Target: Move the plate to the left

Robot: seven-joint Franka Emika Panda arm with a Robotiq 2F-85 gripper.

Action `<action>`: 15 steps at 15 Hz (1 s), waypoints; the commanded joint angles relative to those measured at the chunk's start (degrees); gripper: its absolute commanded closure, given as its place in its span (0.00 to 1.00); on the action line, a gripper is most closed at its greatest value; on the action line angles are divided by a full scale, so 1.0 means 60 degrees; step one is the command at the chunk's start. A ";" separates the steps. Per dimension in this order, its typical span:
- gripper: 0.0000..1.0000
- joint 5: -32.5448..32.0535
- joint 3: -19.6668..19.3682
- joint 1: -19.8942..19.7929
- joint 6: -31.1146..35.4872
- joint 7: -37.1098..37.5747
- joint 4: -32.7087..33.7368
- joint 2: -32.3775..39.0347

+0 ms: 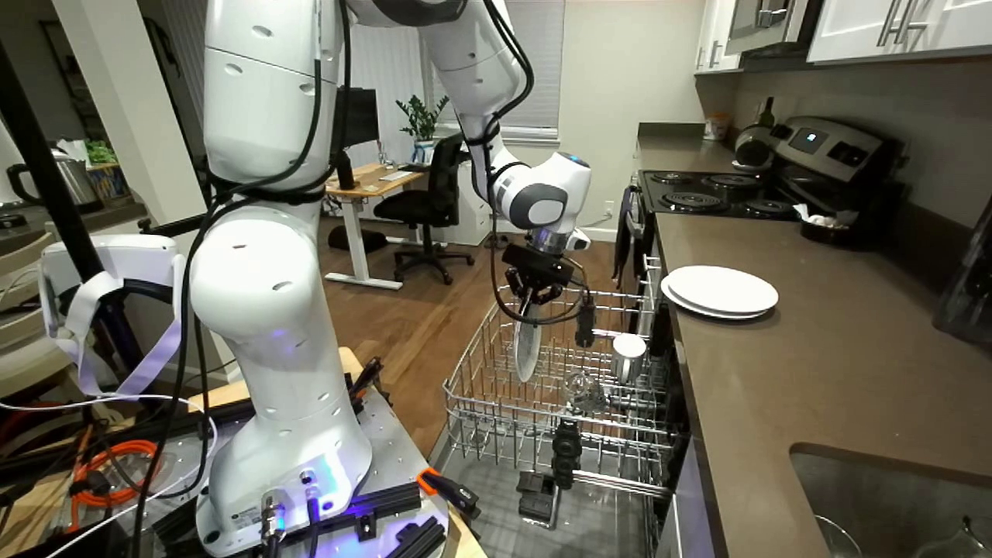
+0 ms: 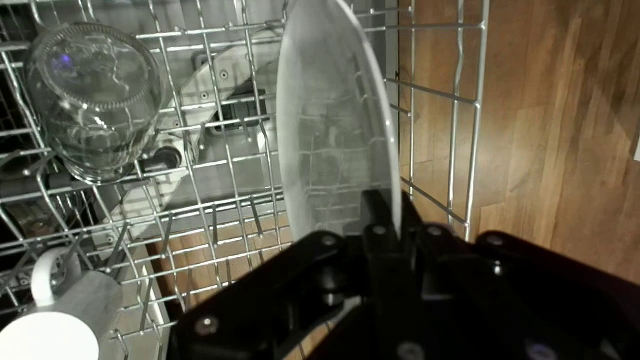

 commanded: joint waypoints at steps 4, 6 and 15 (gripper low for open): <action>0.93 0.0144 -0.0454 0.1179 -0.0459 -0.0367 0.0552 -0.0317; 0.93 0.0059 -0.0491 0.1449 -0.0429 -0.0402 0.0785 -0.0202; 0.93 0.0052 -0.0442 0.2046 -0.0732 -0.0429 0.1948 0.0676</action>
